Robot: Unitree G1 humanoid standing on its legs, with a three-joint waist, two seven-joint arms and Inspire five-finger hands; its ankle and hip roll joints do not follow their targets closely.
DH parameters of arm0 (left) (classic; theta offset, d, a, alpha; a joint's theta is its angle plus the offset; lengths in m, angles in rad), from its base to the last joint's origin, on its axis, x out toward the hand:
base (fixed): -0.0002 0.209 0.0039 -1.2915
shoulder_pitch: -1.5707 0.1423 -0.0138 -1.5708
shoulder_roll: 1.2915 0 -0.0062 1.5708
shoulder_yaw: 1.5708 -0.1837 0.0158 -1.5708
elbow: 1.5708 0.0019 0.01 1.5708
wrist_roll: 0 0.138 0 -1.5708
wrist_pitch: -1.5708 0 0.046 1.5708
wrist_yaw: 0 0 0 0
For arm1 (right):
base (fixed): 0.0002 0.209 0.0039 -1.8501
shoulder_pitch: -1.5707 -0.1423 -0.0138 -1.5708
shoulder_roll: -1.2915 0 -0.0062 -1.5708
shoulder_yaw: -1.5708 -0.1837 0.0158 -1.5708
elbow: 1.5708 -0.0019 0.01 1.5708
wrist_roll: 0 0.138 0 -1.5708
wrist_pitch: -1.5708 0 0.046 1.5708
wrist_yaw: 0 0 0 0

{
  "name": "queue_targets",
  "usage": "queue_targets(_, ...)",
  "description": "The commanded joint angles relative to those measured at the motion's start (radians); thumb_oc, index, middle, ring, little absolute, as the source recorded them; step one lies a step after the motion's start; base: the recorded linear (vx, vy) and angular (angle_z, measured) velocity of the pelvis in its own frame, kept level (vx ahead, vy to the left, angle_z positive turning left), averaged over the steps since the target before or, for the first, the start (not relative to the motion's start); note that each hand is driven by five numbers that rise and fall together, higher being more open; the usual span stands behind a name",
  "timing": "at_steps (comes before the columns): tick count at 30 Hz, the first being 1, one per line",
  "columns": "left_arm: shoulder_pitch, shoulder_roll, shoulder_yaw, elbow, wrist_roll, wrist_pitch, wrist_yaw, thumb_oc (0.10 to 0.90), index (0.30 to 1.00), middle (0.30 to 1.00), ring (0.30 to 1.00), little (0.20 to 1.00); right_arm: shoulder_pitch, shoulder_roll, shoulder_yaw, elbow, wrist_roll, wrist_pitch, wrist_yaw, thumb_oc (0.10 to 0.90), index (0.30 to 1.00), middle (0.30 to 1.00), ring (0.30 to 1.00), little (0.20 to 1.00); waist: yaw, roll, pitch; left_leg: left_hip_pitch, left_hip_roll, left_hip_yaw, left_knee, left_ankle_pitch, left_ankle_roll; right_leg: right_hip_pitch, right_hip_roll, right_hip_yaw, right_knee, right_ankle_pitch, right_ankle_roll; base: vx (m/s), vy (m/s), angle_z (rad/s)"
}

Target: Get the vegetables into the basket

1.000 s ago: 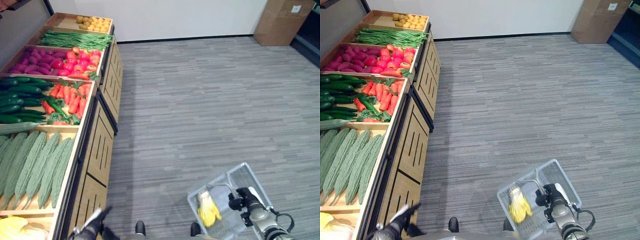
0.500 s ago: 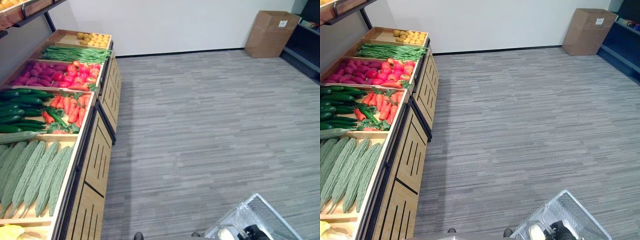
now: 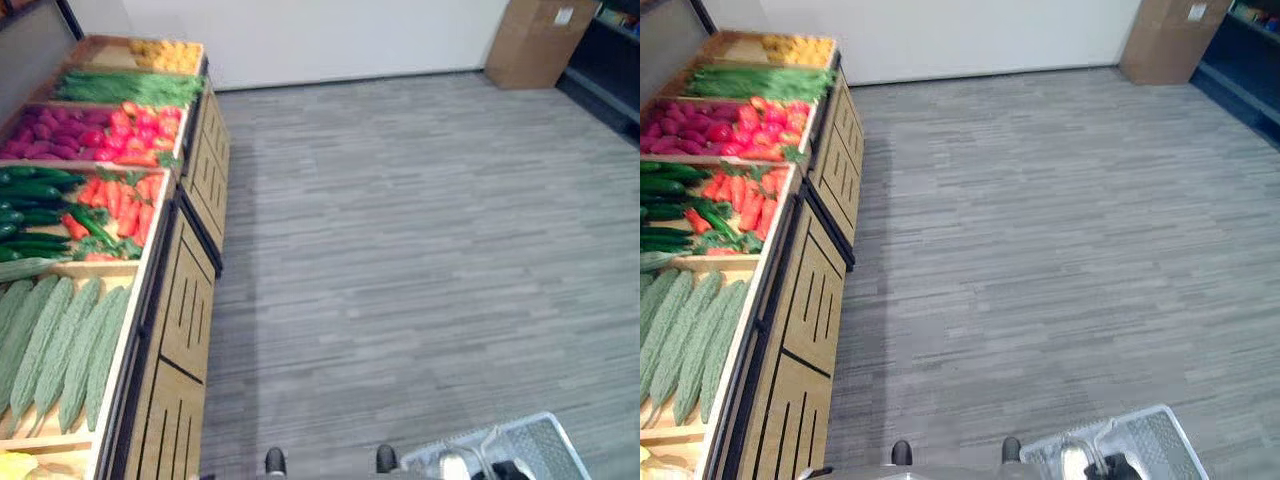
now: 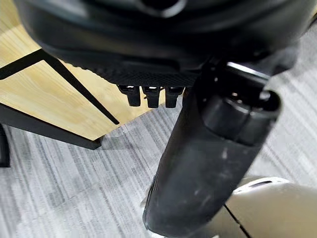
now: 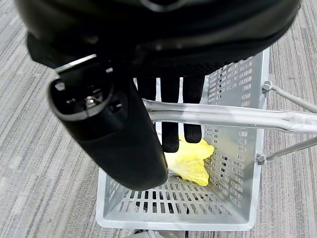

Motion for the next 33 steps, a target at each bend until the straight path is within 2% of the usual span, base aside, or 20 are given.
queue_targets(1,-0.04,0.025,0.01,0.006,-0.02,-0.007,0.025,0.9,1.0,1.0,1.0,1.0,-0.038,-0.02,0.035,-0.003,0.031,-0.018,-0.022,0.4,0.3,0.3,0.3,0.3,0.011,-0.053,0.02,0.006,0.011,-0.043,0.047,-0.021,-0.009,-0.024,0.003,-0.035,0.094,-0.07,-0.003,0.03,-0.168,-0.02)
queue_targets(4,-0.052,0.028,0.003,-0.004,-0.018,-0.008,0.028,0.9,1.0,1.0,1.0,1.0,-0.044,-0.025,0.039,-0.009,0.036,-0.021,-0.025,0.4,0.3,0.3,0.3,0.3,0.013,-0.054,0.033,-0.02,0.017,-0.056,0.095,-0.028,-0.011,-0.03,0.012,-0.038,0.106,-0.082,-0.014,0.03,-0.142,-0.02)
queue_targets(5,-0.068,0.036,-0.009,-0.018,-0.018,-0.007,0.031,0.9,1.0,1.0,1.0,1.0,-0.044,-0.028,0.04,-0.018,0.042,-0.024,-0.026,0.4,0.3,0.3,0.3,0.3,0.015,-0.059,0.048,-0.053,0.018,-0.073,0.177,-0.027,-0.015,-0.021,0.019,-0.044,0.118,-0.096,-0.028,0.04,-0.116,0.05)
queue_targets(6,-0.069,0.036,-0.009,-0.018,-0.018,-0.007,0.031,0.9,1.0,1.0,1.0,1.0,-0.044,-0.028,0.04,-0.018,0.042,-0.024,-0.026,0.4,0.3,0.3,0.3,0.3,0.014,-0.059,0.048,-0.055,0.019,-0.075,0.181,-0.029,-0.015,-0.021,0.019,-0.046,0.119,-0.097,-0.028,0.11,-0.181,0.23)
queue_targets(7,-0.07,0.037,-0.01,-0.026,-0.034,-0.011,0.025,0.9,1.0,1.0,1.0,1.0,-0.05,-0.032,0.045,-0.021,0.044,-0.023,-0.024,0.4,0.3,0.3,0.3,0.3,0.023,-0.057,0.063,-0.077,-0.002,-0.111,0.232,-0.025,-0.013,-0.009,0.026,-0.045,0.127,-0.111,-0.037,0.1,-0.078,0.29)
queue_targets(8,-0.081,0.037,-0.018,-0.034,-0.043,-0.014,0.024,0.9,1.0,1.0,1.0,1.0,-0.058,-0.038,0.048,-0.024,0.047,-0.023,-0.024,0.4,0.3,0.3,0.3,0.3,0.029,-0.056,0.075,-0.104,-0.023,-0.141,0.232,-0.019,-0.007,-0.009,0.024,-0.047,0.138,-0.119,-0.037,0.14,-0.077,0.23)
queue_targets(9,-0.086,0.039,-0.021,-0.036,-0.047,-0.015,0.024,0.9,1.0,1.0,1.0,1.0,-0.065,-0.04,0.051,-0.029,0.047,-0.024,-0.025,0.4,0.3,0.3,0.3,0.3,0.034,-0.056,0.08,-0.134,-0.042,-0.163,0.219,-0.024,0.0,-0.009,0.023,-0.048,0.142,-0.125,-0.036,0.21,0.014,0.34)
queue_targets(10,-0.094,0.045,-0.023,-0.035,-0.058,-0.02,0.031,0.9,1.0,1.0,1.0,1.0,-0.075,-0.042,0.059,-0.064,0.051,-0.034,-0.029,0.4,0.3,0.3,0.3,0.3,0.04,-0.059,0.083,-0.202,-0.05,-0.182,0.165,0.019,0.008,0.002,0.029,-0.046,0.145,-0.144,-0.034,0.28,0.073,0.34)
queue_targets(11,-0.096,0.046,-0.028,-0.032,-0.052,-0.019,0.036,0.9,1.0,1.0,1.0,1.0,-0.078,-0.045,0.063,-0.076,0.052,-0.037,-0.034,0.4,0.3,0.3,0.3,0.3,0.047,-0.051,0.082,-0.248,-0.035,-0.173,0.119,0.063,0.005,0.017,0.036,-0.048,0.143,-0.156,-0.032,0.31,0.094,0.34)
queue_targets(15,-0.089,0.053,-0.034,-0.035,-0.032,-0.02,0.036,0.9,1.0,1.0,1.0,1.0,-0.07,-0.035,0.073,-0.084,0.048,-0.044,-0.028,0.4,0.3,0.3,0.3,0.3,0.072,-0.058,0.068,-0.256,-0.038,-0.144,0.046,0.11,0.0,0.088,0.039,-0.01,0.126,-0.189,-0.019,0.34,0.187,-0.17)
queue_targets(18,-0.09,0.079,-0.098,-0.027,0.093,-0.009,0.041,0.9,1.0,1.0,1.0,1.0,-0.06,-0.004,0.076,-0.075,0.041,-0.04,-0.02,0.4,0.3,0.3,0.3,0.3,0.077,-0.096,0.038,-0.254,-0.071,-0.104,0.117,0.054,0.044,0.111,-0.017,0.015,0.165,-0.196,0.02,0.44,0.387,-0.82)
queue_targets(19,-0.094,0.087,-0.111,-0.027,0.112,-0.006,0.043,0.9,1.0,1.0,1.0,1.0,-0.06,0.009,0.082,-0.077,0.038,-0.039,-0.014,0.4,0.3,0.3,0.3,0.3,0.078,-0.112,0.035,-0.256,-0.096,-0.092,0.153,0.017,0.066,0.098,-0.042,0.03,0.196,-0.166,0.04,0.3,0.326,-0.38)
queue_targets(21,-0.094,0.092,-0.11,-0.04,0.101,-0.014,0.038,0.9,1.0,1.0,1.0,1.0,-0.063,0.013,0.088,-0.081,0.031,-0.036,-0.011,0.4,0.3,0.3,0.3,0.3,0.081,-0.125,0.032,-0.261,-0.125,-0.088,0.177,-0.017,0.087,0.08,-0.066,0.048,0.226,-0.114,0.058,0.23,0.303,-0.12)
queue_targets(23,-0.102,0.094,-0.109,-0.04,0.094,-0.012,0.035,0.9,1.0,1.0,1.0,1.0,-0.074,0.018,0.088,-0.083,0.033,-0.031,-0.008,0.4,0.3,0.3,0.3,0.3,0.08,-0.129,0.033,-0.253,-0.144,-0.086,0.184,-0.042,0.107,0.052,-0.081,0.054,0.28,-0.063,0.067,0.14,0.216,-0.05)
queue_targets(24,-0.102,0.094,-0.109,-0.039,0.094,-0.012,0.035,0.9,1.0,1.0,1.0,1.0,-0.074,0.018,0.088,-0.083,0.033,-0.031,-0.008,0.4,0.3,0.3,0.3,0.3,0.081,-0.13,0.032,-0.254,-0.144,-0.085,0.185,-0.043,0.107,0.051,-0.082,0.055,0.281,-0.063,0.067,0.16,0.261,0.03)
queue_targets(25,-0.108,0.098,-0.105,-0.04,0.091,-0.01,0.034,0.9,1.0,1.0,1.0,1.0,-0.086,0.026,0.093,-0.09,0.033,-0.029,-0.004,0.4,0.3,0.3,0.3,0.3,0.081,-0.13,0.034,-0.235,-0.16,-0.083,0.182,-0.063,0.127,0.018,-0.096,0.052,0.357,0.003,0.073,0.13,0.232,0.09)
queue_targets(28,-0.113,0.102,-0.088,-0.039,0.078,-0.004,0.041,0.9,1.0,1.0,1.0,1.0,-0.098,0.035,0.103,-0.105,0.03,-0.028,-0.001,0.4,0.3,0.3,0.3,0.3,0.077,-0.117,0.044,-0.186,-0.18,-0.086,0.168,-0.087,0.152,-0.03,-0.095,0.034,0.492,0.081,0.07,0.14,0.22,-0.07)
queue_targets(29,-0.113,0.102,-0.088,-0.039,0.078,-0.004,0.041,0.9,1.0,1.0,1.0,1.0,-0.098,0.035,0.103,-0.105,0.03,-0.028,-0.001,0.4,0.3,0.3,0.3,0.3,0.077,-0.117,0.045,-0.185,-0.181,-0.085,0.167,-0.087,0.152,-0.03,-0.095,0.035,0.494,0.08,0.07,0.17,0.161,-0.08)
queue_targets(30,-0.121,0.106,-0.08,-0.037,0.069,-0.001,0.043,0.9,1.0,1.0,1.0,1.0,-0.103,0.044,0.109,-0.117,0.033,-0.029,0.001,0.4,0.3,0.3,0.3,0.3,0.07,-0.108,0.053,-0.146,-0.185,-0.088,0.151,-0.098,0.161,-0.076,-0.086,0.02,0.523,0.081,0.061,0.18,0.121,-0.23)
queue_targets(33,-0.134,0.106,-0.084,-0.037,0.069,-0.003,0.051,0.9,1.0,1.0,1.0,1.0,-0.104,0.048,0.112,-0.126,0.047,-0.034,0.001,0.4,0.3,0.3,0.3,0.3,0.053,-0.095,0.07,-0.098,-0.184,-0.099,0.118,-0.1,0.156,-0.147,-0.062,-0.005,0.455,0.002,0.04,0.21,0.067,-0.18)
